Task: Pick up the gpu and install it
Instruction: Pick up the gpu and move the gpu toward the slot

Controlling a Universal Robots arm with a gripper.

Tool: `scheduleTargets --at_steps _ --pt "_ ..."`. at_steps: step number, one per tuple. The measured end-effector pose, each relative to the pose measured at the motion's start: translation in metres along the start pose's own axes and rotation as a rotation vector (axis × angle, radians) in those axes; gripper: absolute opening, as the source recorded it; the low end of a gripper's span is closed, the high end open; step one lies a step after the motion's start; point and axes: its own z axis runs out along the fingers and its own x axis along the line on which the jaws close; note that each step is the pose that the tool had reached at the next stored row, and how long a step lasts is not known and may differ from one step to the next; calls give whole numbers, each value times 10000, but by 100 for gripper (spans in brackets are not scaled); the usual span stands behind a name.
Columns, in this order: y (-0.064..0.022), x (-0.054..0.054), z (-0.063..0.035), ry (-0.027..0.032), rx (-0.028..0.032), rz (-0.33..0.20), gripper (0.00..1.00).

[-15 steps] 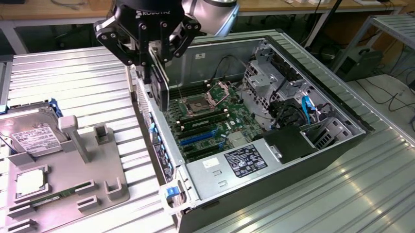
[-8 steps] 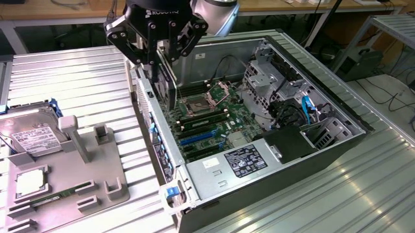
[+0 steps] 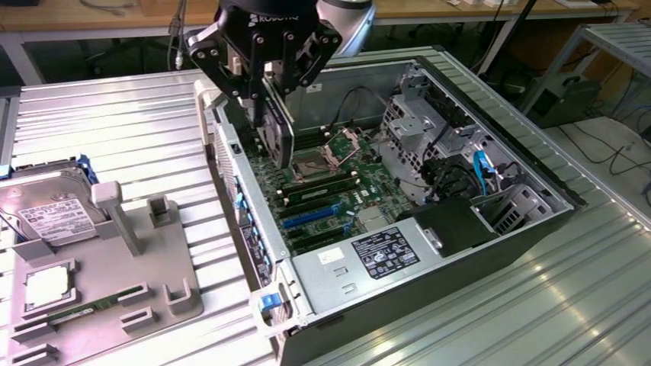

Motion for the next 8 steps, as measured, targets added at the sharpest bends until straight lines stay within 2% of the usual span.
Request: scheduleTargets --at_steps 8 --pt "-3 -131 3 -1 -1 1 28"
